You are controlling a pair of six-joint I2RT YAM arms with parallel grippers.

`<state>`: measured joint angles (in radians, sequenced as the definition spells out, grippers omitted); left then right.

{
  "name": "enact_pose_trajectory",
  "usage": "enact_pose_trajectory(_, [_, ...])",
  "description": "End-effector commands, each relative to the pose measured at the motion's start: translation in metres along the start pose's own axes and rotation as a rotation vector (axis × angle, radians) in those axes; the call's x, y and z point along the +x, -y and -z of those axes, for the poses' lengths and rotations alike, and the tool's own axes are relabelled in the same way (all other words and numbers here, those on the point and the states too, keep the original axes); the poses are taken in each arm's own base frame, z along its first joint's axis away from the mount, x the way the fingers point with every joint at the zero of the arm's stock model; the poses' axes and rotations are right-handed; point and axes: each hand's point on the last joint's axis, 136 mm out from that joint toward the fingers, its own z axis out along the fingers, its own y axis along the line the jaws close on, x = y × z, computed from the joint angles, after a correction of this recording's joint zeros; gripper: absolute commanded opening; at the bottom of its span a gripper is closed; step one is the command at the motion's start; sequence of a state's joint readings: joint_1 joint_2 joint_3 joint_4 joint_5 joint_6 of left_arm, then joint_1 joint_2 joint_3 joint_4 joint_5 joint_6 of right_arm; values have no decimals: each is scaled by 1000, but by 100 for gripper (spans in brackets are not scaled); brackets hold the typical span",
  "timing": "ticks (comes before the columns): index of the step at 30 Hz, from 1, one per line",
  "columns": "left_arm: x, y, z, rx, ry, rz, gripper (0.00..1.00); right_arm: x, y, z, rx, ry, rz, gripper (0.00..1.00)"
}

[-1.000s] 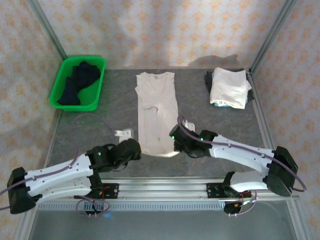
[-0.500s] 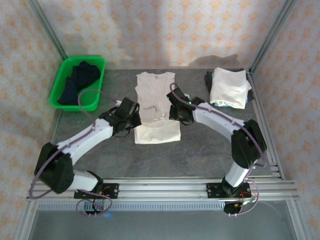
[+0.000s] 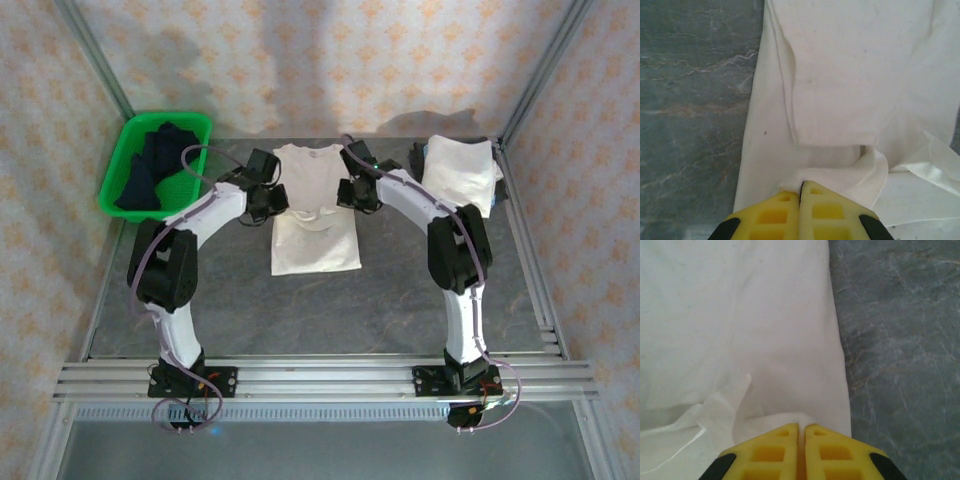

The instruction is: Fold and stack the t-shirts

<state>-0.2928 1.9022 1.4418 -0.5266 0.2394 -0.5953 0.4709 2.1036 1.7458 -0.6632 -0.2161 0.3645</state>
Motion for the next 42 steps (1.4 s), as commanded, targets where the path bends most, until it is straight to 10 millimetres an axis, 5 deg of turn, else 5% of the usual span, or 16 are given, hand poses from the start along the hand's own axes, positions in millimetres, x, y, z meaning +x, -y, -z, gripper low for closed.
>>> enact_pose_trajectory(1, [8, -10, -20, -25, -99, -10, 0, 1, 9, -19, -3, -75, 11, 13])
enact_pose_trajectory(5, [0, -21, -37, -64, -131, 11, 6, -11, 20, -25, 39, -71, 13, 24])
enact_pose_trajectory(10, [-14, -14, -37, -58, -122, 4, 10, -34, 31, 9, 133, 42, 56, 31])
enact_pose_trajectory(14, [-20, -12, -35, -62, -121, 8, 2, -25, 52, 32, 198, 129, 34, 36])
enact_pose_trajectory(18, [-25, -19, -32, -88, -123, 19, 24, 3, 14, 42, 55, 168, 83, 42])
enact_pose_trajectory(21, [-36, -15, -23, -79, -100, 22, 39, 35, -37, 21, -99, 77, 147, 41])
enact_pose_trajectory(25, [-44, -15, -3, -97, -61, 19, 43, 52, -60, -14, -104, 8, 185, 37])
enact_pose_trajectory(30, [-33, -22, 16, -87, -27, 14, 44, 34, -58, -38, -56, 22, 189, 34])
enact_pose_trajectory(34, [-2, -25, 24, -87, -33, -17, 45, 10, -53, -51, -29, 38, 160, 33])
enact_pose_trajectory(42, [62, -22, 0, -118, -105, -111, 45, -7, -42, -77, 50, -1, 130, 30])
